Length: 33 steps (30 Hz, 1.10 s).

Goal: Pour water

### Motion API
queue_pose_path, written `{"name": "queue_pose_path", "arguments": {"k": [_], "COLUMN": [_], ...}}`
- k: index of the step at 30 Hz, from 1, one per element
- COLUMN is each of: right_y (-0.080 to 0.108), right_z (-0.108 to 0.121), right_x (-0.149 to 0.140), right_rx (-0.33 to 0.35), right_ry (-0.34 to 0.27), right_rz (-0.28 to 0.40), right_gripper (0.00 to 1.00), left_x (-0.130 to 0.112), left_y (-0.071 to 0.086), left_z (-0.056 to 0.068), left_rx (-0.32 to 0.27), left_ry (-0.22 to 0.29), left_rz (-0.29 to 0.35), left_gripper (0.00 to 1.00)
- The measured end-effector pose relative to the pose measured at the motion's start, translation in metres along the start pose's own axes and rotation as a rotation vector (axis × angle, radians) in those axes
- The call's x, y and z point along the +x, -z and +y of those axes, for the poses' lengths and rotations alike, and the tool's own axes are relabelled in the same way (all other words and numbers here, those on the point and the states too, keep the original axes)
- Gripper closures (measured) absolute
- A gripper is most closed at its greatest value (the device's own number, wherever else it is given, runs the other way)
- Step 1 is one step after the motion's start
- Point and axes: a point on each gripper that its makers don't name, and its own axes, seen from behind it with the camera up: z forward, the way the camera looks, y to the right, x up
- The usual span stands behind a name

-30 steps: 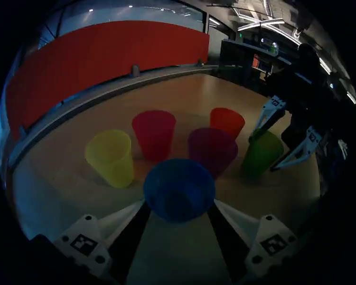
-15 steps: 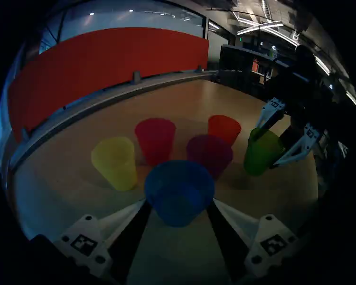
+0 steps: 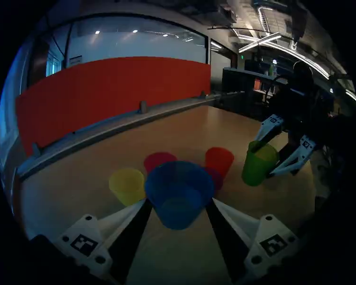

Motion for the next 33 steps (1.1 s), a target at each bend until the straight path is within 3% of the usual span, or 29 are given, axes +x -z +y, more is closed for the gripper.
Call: {"name": "queue_pose_path", "arguments": {"k": [16, 28, 33], "right_y": [0.021, 0.031, 0.034], "right_z": [-0.004, -0.006, -0.007], "right_x": [0.048, 0.078, 0.085], "right_rx": [-0.037, -0.053, -0.057], "right_ry": [0.004, -0.005, -0.004], "right_rz": [0.156, 0.269, 0.298], "right_gripper": [0.11, 0.11, 0.11], "left_x": [0.054, 0.079, 0.083], "left_y": [0.038, 0.055, 0.058], "left_z": [0.005, 0.015, 0.017], "left_rx": [0.043, 0.048, 0.050], "left_ry": [0.032, 0.052, 0.046], "left_rz": [0.202, 0.302, 0.312], "left_gripper": [0.19, 0.19, 0.19]}}
